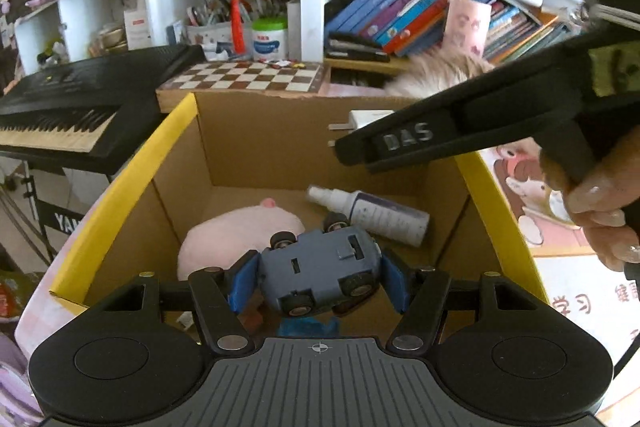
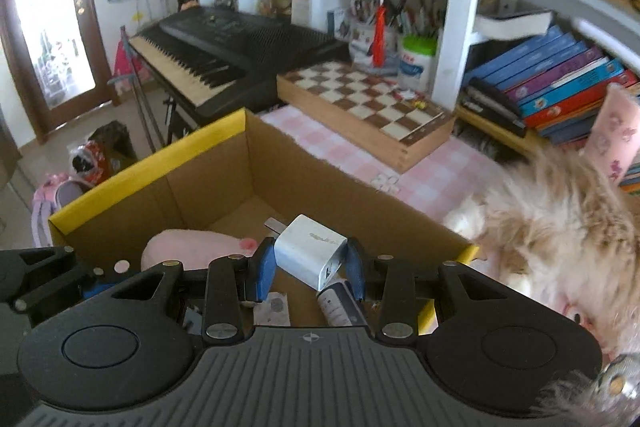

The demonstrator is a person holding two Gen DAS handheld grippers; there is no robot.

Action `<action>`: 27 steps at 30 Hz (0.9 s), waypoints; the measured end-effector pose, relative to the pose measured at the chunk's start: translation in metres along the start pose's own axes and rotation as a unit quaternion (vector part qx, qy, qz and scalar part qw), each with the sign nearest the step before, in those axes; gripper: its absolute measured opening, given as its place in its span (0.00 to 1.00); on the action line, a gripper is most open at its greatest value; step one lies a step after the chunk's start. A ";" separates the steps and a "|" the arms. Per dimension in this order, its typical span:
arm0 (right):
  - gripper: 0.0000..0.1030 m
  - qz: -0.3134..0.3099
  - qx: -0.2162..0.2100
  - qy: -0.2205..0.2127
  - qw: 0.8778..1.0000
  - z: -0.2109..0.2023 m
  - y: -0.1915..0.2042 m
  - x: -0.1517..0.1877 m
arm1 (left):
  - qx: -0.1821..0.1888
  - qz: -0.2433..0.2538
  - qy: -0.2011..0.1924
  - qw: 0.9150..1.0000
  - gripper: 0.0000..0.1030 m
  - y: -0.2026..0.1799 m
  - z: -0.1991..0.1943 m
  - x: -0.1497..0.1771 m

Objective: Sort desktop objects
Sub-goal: 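Lower the car into the box with the left tool while the right tool drops the charger in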

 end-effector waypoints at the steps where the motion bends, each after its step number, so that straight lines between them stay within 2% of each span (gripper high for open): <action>1: 0.33 0.001 -0.003 0.004 1.000 0.004 0.000 0.001 | -0.004 0.003 0.001 1.000 0.63 0.000 0.000 0.001; 3: 0.33 0.004 -0.006 0.010 1.000 0.009 0.002 0.002 | -0.008 0.004 0.000 1.000 0.65 0.000 -0.001 0.000; 5: 0.33 0.004 -0.010 0.017 1.000 0.013 0.003 0.005 | -0.008 0.001 -0.005 1.000 0.72 0.001 -0.003 -0.001; 6: 0.33 0.002 -0.012 0.021 1.000 0.015 0.004 0.006 | -0.010 -0.003 -0.012 1.000 0.72 0.003 -0.006 -0.002; 8: 0.33 -0.003 -0.013 0.028 1.000 0.018 0.006 0.008 | -0.020 -0.011 -0.033 0.999 0.81 0.008 -0.013 -0.005; 9: 0.33 -0.004 -0.014 0.031 0.999 0.020 0.006 0.008 | -0.025 -0.012 -0.042 0.999 0.82 0.010 -0.016 -0.006; 18: 0.33 0.001 -0.014 0.058 0.998 0.033 0.012 0.016 | -0.044 -0.043 -0.086 0.994 0.82 0.031 -0.049 -0.008; 24: 0.41 -0.006 -0.004 0.043 0.999 0.027 0.018 0.011 | -0.046 -0.059 -0.099 0.992 0.82 0.042 -0.064 -0.007; 27: 0.42 -0.002 0.006 0.032 0.999 0.019 0.018 0.008 | -0.044 -0.057 -0.106 0.992 0.82 0.044 -0.071 -0.007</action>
Point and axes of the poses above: each gripper's, at about its wrist camera, not at the fingertips, and z roughly the way its jaws point, y to its left, x to its underside, the point moved 10 cm from there along z, roughly the way its jaws point, and after that the axes turned 1 degree about -z, right-handed, at the moved point
